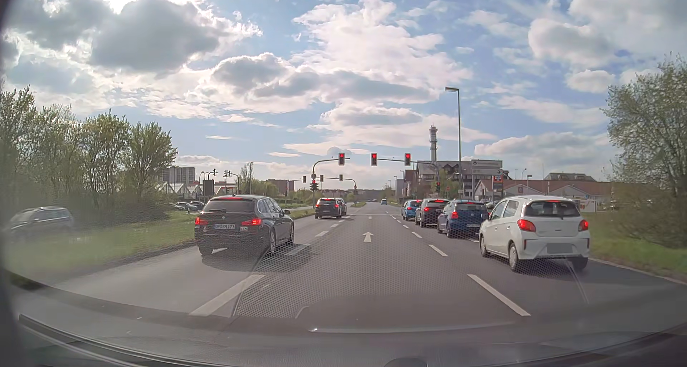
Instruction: Follow the waypoints while adhering to traffic rules and regulations
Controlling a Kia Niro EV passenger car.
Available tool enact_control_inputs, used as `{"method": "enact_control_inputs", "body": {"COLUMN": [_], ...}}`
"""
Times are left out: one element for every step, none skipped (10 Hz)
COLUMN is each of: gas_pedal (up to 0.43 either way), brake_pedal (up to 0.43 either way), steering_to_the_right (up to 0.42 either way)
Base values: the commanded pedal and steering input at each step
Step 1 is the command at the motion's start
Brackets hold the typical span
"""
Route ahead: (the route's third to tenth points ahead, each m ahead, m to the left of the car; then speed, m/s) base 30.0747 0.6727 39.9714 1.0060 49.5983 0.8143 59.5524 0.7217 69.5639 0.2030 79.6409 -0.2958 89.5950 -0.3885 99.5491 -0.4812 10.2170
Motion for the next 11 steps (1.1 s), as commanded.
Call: {"method": "enact_control_inputs", "body": {"gas_pedal": [0.000, 0.000, 0.000, 0.000, 0.000, 0.000, 0.000, 0.000, 0.000, 0.000, 0.000], "brake_pedal": [0.201, 0.201, 0.201, 0.201, 0.201, 0.207, 0.207, 0.207, 0.207, 0.207, 0.207], "steering_to_the_right": [-0.001, -0.001, -0.001, -0.001, -0.001, -0.001, -0.001, -0.001, -0.001, -0.001, -0.001]}}
